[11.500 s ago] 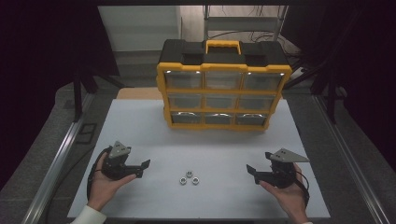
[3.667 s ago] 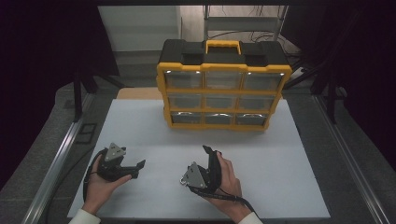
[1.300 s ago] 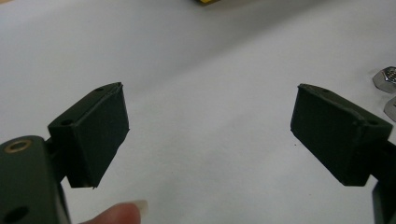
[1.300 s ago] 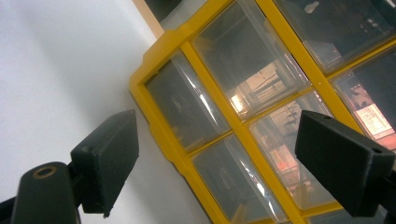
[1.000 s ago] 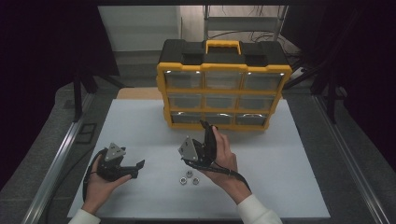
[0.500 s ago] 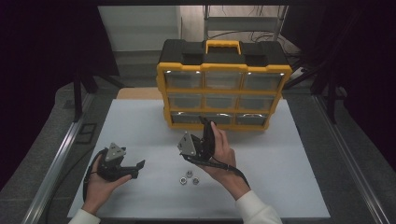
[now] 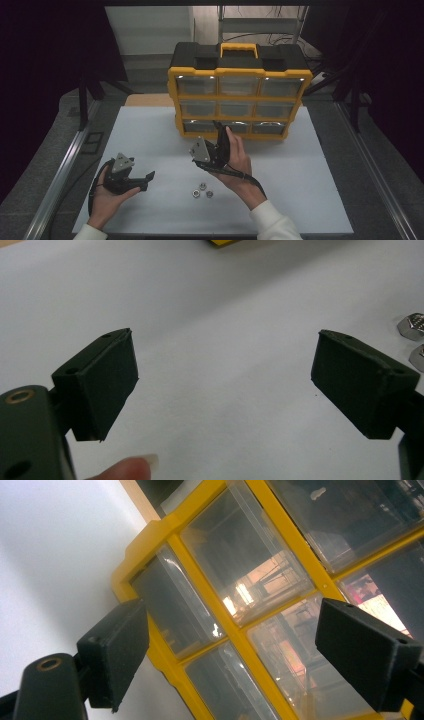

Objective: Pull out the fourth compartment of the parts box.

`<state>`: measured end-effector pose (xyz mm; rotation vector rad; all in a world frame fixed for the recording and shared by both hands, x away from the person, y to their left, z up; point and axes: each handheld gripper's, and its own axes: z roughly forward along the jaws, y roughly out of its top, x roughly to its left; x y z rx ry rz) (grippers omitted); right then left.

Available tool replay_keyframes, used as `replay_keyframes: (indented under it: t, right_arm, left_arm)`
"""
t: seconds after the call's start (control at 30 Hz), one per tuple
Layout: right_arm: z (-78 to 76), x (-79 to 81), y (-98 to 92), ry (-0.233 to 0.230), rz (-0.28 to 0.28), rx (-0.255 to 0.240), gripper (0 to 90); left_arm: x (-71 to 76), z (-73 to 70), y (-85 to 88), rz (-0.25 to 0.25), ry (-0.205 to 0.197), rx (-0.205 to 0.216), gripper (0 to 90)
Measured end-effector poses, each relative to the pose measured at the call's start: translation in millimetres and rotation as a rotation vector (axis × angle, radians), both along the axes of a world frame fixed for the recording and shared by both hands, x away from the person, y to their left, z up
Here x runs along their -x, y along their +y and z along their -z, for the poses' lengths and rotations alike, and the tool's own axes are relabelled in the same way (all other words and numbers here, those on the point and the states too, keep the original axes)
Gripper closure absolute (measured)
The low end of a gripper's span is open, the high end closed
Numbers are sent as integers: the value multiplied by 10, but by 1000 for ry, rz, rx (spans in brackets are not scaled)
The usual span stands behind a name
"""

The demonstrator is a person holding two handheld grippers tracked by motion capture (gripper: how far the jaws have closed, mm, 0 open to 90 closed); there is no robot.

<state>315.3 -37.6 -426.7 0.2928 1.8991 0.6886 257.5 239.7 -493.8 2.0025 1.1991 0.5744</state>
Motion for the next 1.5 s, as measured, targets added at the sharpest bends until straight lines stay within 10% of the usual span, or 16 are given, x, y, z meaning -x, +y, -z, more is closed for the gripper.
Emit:
replay_keyframes:
  t: [1.5]
  right_arm:
    - [-101,-483,226,-34,31,8,172]
  left_arm:
    - [-8,6,-5,6,2,7,122]
